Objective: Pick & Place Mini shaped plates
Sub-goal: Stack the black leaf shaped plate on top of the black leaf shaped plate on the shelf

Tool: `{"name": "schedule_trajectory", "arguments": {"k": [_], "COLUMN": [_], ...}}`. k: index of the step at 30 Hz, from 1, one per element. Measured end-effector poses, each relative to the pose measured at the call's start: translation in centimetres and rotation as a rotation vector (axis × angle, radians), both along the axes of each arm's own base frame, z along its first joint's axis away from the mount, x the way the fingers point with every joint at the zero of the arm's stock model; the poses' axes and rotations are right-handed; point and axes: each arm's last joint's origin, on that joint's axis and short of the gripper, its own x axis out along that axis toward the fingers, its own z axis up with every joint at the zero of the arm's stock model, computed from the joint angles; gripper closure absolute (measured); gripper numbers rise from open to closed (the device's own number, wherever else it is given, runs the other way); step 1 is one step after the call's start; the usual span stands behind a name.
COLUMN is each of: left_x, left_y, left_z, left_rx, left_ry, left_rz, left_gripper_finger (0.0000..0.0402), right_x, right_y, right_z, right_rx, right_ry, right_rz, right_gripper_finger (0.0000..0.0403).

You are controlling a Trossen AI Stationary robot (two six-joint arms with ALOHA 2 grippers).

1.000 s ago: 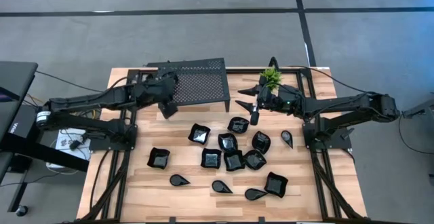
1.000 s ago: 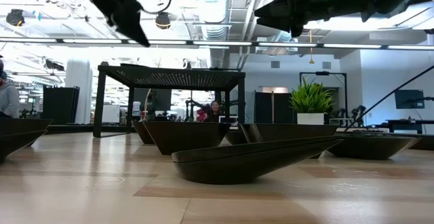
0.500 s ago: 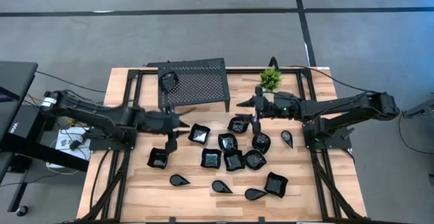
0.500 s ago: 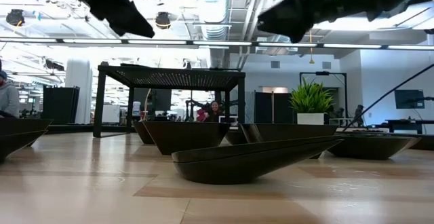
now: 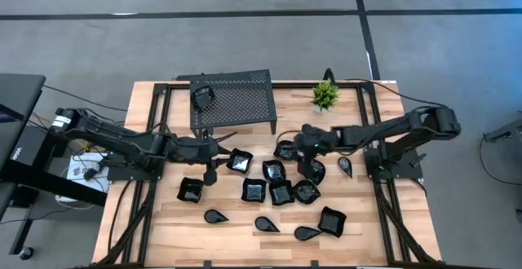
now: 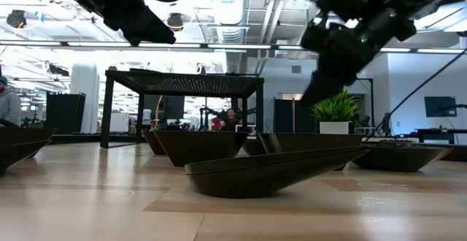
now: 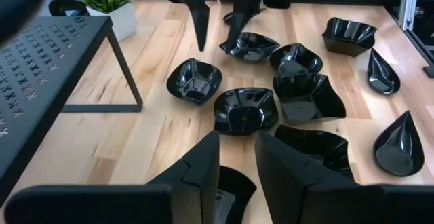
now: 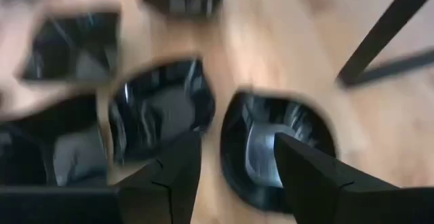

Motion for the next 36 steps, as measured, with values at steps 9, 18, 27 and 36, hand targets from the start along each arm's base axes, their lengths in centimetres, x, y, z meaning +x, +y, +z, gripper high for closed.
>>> {"name": "schedule_trajectory", "arguments": {"k": [9, 18, 27, 36], "left_x": [0.0, 0.0, 0.0, 0.0], "left_y": [0.0, 0.0, 0.0, 0.0], "left_z": [0.0, 0.0, 0.1, 0.1], "left_rx": [0.0, -0.002, -0.003, -0.003], "left_ry": [-0.002, -0.003, -0.006, -0.009], "left_rz": [0.0, 0.001, 0.001, 0.0], "left_gripper_finger": [0.0305, 0.0305, 0.0305, 0.0305], "right_x": [2.7, 3.1, 3.5, 3.2], "right_y": [1.8, 1.1, 0.5, 0.7], "right_z": [-0.6, -4.1, -5.2, -2.9], "right_rx": [-0.028, -0.136, -0.205, -0.235], "right_ry": [0.171, 0.37, 0.401, 0.333], "right_rz": [0.095, 0.072, 0.118, 0.105], "right_gripper_finger": [0.0227, 0.0229, 0.0289, 0.0393]}}
